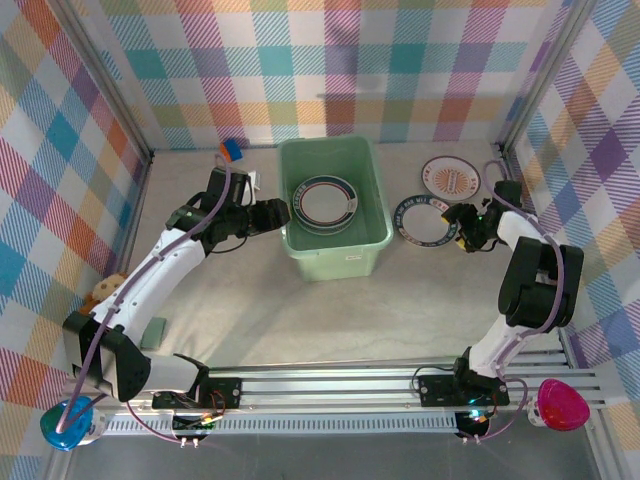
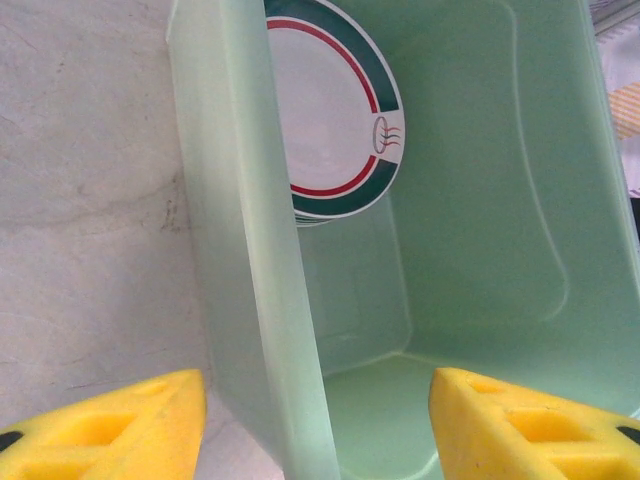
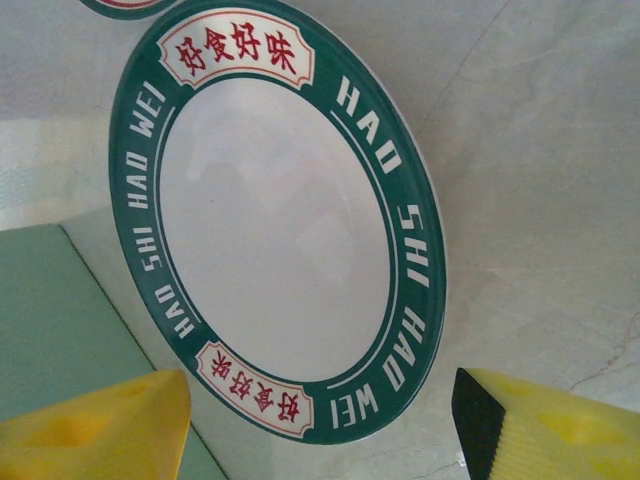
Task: Place the plates into the plastic bin on the countertop
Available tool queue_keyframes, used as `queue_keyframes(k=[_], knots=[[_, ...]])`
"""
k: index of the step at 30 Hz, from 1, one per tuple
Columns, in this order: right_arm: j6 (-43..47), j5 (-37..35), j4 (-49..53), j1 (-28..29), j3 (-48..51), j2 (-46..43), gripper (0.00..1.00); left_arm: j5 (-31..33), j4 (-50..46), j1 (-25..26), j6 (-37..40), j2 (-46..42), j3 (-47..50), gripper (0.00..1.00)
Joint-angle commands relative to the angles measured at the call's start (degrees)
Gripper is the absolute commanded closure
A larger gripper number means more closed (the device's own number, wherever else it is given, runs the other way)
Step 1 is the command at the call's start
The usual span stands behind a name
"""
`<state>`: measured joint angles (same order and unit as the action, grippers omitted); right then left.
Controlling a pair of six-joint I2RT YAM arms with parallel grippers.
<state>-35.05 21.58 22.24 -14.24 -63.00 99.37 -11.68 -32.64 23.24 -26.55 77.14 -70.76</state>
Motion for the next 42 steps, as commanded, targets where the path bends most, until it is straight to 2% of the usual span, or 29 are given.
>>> queue_keyframes(k=[1, 20, 31, 42], knots=[[1.26, 0.65, -0.44, -0.11, -0.92, 0.78, 0.31, 0.83, 0.12, 0.55, 0.53, 0.46, -1.92, 0.39], [1.43, -0.86, -0.59, 1.07, -1.94, 4.79, 0.33, 0.92, 0.73, 0.57, -0.92, 1.53, -1.62, 0.39], [-0.17, -0.69, -2.21, 2.94, -4.22, 7.66, 0.4, 1.14, 0.91, 0.66, -1.54, 1.29, -1.4, 0.4], [-0.76, -1.89, -2.56, 3.33, -3.59, 9.61, 0.53, 1.22, 1.09, 0.65, -1.93, 0.95, -0.78, 0.4]])
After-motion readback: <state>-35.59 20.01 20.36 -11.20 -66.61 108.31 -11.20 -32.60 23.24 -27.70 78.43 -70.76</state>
